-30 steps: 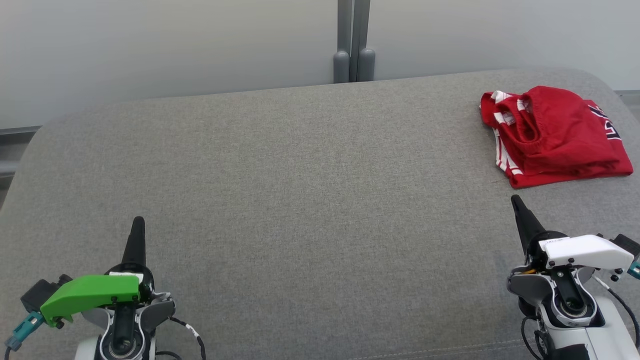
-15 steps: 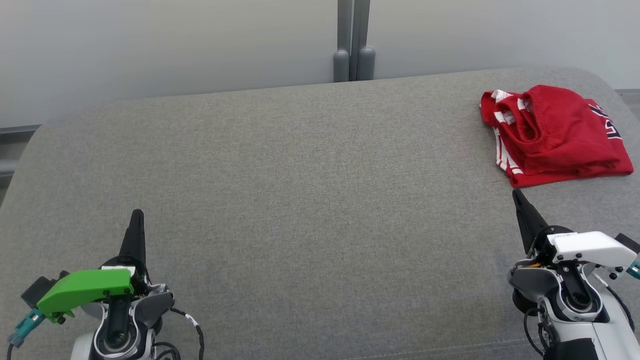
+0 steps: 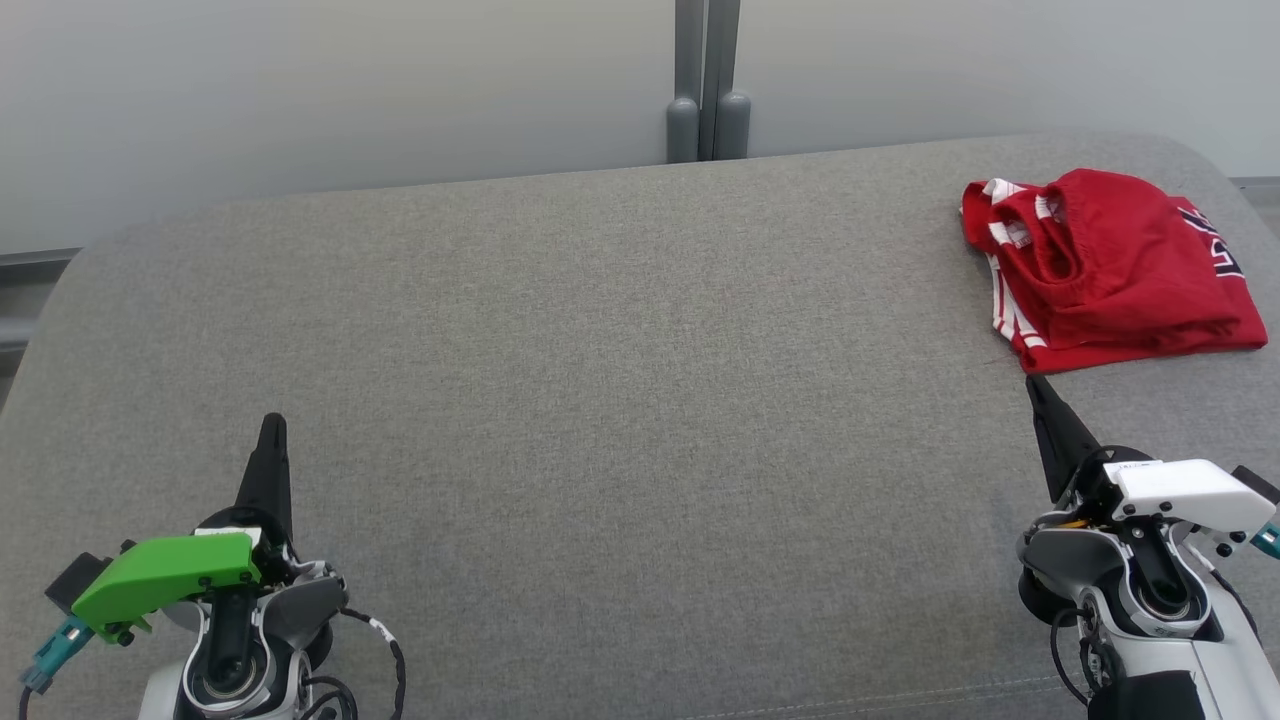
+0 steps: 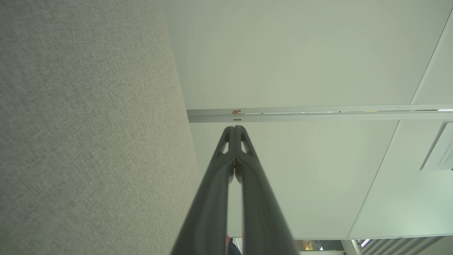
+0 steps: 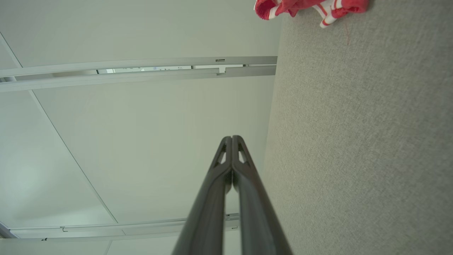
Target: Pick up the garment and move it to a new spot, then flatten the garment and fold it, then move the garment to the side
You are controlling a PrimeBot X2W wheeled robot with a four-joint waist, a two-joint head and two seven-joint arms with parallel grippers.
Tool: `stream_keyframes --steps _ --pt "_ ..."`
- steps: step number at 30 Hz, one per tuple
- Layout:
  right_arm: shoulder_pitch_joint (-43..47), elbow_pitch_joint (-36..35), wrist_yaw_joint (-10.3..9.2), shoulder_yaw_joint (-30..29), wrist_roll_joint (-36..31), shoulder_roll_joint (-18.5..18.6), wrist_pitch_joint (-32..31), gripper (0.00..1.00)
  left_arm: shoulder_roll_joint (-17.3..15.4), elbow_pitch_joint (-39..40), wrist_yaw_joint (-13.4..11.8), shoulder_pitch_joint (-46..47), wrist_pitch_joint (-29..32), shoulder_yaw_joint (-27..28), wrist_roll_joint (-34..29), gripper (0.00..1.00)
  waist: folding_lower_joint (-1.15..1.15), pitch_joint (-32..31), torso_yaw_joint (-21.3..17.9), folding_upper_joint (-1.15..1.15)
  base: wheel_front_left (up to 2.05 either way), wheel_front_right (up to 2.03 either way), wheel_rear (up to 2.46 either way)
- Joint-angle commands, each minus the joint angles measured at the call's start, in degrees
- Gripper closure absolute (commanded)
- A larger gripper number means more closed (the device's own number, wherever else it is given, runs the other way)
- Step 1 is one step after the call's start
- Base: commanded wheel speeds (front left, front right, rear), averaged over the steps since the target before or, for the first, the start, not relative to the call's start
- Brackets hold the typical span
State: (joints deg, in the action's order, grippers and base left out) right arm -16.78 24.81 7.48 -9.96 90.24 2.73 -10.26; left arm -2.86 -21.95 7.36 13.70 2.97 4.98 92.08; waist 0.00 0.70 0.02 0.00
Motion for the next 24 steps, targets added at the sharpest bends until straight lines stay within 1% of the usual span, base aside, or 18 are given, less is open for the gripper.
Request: stream_keyframes --steps 1,24 --pt "-0.52 0.09 0.02 -0.07 0.27 0.28 -0.13 1.00 -0.01 0.06 0.30 1.01 0.27 0.09 -0.14 1.00 0.00 0.00 0.00 0.00 0.00 0.00 0.00" --pt "-0.52 0.09 0.02 -0.06 0.29 0.28 -0.12 1.00 -0.01 0.08 0.29 0.99 0.26 0.07 -0.13 1.00 0.00 0.00 0.00 0.00 0.00 0.00 0.00"
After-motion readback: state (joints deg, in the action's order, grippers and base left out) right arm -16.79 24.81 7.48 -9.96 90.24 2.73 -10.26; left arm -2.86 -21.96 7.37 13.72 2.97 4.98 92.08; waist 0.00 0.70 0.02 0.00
